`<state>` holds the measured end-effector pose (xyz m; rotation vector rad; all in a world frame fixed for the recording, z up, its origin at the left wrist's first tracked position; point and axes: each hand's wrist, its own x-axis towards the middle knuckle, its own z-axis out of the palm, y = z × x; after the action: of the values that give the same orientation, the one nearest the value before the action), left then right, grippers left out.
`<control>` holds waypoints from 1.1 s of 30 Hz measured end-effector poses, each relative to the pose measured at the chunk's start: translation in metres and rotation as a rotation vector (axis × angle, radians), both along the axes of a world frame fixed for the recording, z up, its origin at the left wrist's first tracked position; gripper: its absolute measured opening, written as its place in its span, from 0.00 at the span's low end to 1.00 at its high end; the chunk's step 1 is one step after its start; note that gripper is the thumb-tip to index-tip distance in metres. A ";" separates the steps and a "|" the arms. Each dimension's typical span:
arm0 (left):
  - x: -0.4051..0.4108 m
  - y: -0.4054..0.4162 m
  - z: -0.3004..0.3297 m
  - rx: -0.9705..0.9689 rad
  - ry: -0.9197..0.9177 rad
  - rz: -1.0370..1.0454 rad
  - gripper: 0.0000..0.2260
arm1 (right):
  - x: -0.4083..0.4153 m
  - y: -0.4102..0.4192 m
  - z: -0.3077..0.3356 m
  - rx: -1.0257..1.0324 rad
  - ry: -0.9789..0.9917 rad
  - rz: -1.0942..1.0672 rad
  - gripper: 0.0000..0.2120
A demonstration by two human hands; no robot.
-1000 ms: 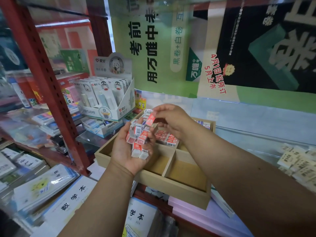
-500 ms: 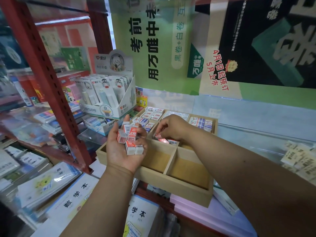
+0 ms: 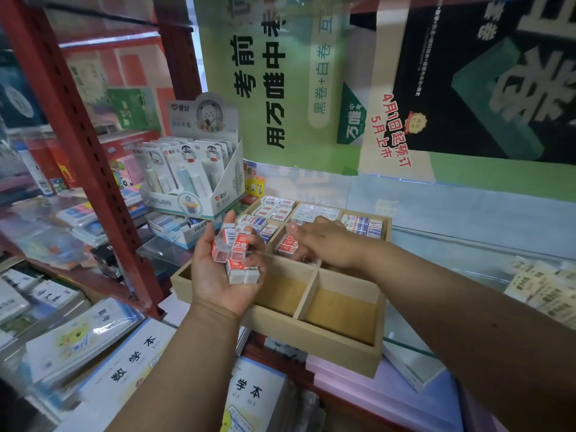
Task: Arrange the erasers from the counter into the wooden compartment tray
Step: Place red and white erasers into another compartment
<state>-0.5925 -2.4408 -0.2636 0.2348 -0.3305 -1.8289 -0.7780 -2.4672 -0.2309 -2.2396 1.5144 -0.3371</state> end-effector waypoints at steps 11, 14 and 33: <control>-0.003 0.002 0.001 0.005 -0.030 0.014 0.18 | -0.003 -0.021 -0.017 -0.188 0.151 -0.043 0.15; -0.003 0.001 0.001 0.006 -0.033 0.011 0.18 | -0.001 -0.027 -0.021 -0.154 -0.003 -0.110 0.04; -0.003 -0.001 0.000 0.004 -0.038 0.001 0.21 | 0.011 -0.030 -0.020 -0.087 -0.196 -0.177 0.04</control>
<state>-0.5952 -2.4415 -0.2637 0.2726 -0.3535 -1.8256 -0.7671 -2.4974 -0.2505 -2.0701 1.6214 -0.6670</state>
